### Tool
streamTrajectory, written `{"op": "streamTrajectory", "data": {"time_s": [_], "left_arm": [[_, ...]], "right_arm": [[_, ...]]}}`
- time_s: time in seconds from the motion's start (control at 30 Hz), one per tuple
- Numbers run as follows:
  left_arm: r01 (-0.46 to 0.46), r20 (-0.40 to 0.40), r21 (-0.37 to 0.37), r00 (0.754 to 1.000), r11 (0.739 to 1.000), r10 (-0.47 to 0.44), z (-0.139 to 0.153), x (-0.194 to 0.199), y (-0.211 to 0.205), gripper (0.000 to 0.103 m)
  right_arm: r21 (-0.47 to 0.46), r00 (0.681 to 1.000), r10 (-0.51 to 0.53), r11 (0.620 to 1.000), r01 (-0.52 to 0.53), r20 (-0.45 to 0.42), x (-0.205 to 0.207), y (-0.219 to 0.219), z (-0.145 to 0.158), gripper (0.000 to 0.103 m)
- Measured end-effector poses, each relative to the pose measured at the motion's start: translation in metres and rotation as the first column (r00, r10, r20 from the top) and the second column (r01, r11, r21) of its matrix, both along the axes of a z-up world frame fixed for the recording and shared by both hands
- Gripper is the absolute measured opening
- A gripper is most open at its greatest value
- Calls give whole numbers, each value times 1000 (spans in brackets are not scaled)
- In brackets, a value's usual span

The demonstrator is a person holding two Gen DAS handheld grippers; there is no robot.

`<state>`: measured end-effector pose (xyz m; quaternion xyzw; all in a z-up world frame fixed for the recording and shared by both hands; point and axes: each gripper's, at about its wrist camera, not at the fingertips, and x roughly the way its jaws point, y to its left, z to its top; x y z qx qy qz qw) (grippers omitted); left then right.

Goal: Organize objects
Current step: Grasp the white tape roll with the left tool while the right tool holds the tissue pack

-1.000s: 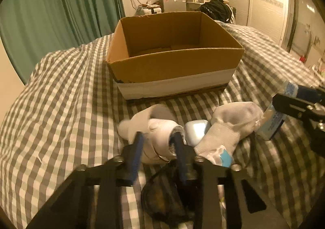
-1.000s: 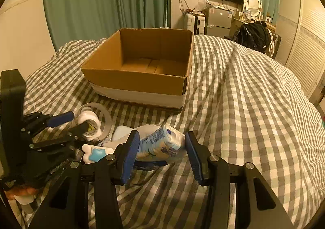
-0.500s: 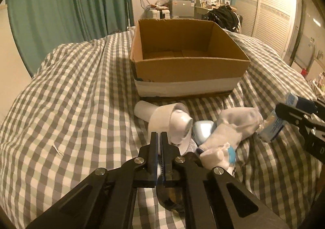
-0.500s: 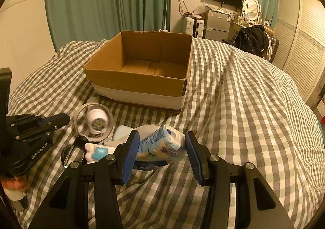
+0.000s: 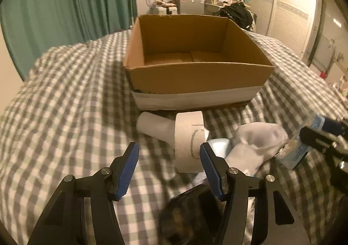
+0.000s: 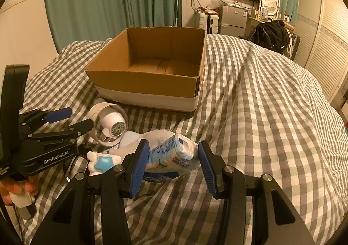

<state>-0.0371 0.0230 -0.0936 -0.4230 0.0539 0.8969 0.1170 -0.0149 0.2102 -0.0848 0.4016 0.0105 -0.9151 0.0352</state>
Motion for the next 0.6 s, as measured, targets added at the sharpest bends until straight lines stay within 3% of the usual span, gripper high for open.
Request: {"op": "streamTrajectory", "data": {"time_s": [0.3, 0.33, 0.37, 0.4, 0.6], "left_arm": [[59, 12, -1, 998, 998, -59, 3, 3, 17, 60], [65, 23, -1, 998, 998, -65, -1, -1, 19, 56], [70, 35, 2, 997, 998, -70, -4, -3, 20, 40], [72, 51, 3, 996, 997, -72, -7, -6, 21, 30], [87, 37, 0, 996, 996, -87, 0, -2, 23, 30]], "right_arm": [[-1, 1000, 0, 1000, 0, 9, -2, 0, -2, 47], [1, 1000, 1, 1000, -1, 9, -2, -1, -2, 47], [2, 1000, 1, 1000, -1, 8, -2, -1, -1, 47], [2, 1000, 0, 1000, 0, 7, -3, -1, -1, 47], [12, 1000, -2, 1000, 2, -8, 1, -2, 3, 47]]}}
